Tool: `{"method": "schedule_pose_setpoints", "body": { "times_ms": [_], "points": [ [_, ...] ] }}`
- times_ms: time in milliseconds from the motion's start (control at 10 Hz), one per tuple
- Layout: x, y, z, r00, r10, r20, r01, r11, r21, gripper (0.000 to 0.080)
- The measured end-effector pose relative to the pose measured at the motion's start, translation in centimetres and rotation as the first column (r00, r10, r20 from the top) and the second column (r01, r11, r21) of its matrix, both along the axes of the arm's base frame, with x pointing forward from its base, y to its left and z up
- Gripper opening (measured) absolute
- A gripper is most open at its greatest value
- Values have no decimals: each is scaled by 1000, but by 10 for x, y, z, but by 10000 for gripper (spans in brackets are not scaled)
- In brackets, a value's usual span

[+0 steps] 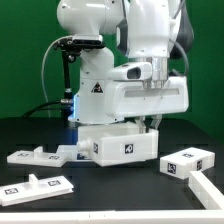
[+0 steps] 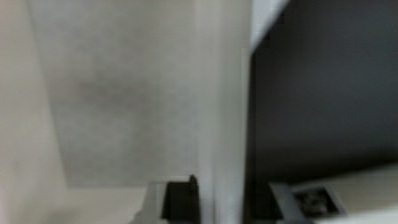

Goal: Assemble cabinet

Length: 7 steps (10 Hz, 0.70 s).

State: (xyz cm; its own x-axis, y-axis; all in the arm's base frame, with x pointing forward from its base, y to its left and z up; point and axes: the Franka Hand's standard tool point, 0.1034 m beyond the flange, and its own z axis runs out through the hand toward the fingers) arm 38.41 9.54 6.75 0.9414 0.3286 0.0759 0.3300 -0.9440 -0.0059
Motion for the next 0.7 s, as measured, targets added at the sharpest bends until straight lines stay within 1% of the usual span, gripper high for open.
{"method": "schedule_pose_setpoints", "body": {
  "times_ms": [100,200,400,600,700],
  "points": [
    [3,0,14,992,-129,-18,129,991,23,88],
    [9,0,24,979,-202,-38,203,979,34,88],
    [8,-1,20,942,-333,-43,334,942,35,88],
    [11,-2,20,885,-463,-51,465,884,39,88],
    [26,-9,25,784,-618,-58,621,782,51,88]
  ]
}}
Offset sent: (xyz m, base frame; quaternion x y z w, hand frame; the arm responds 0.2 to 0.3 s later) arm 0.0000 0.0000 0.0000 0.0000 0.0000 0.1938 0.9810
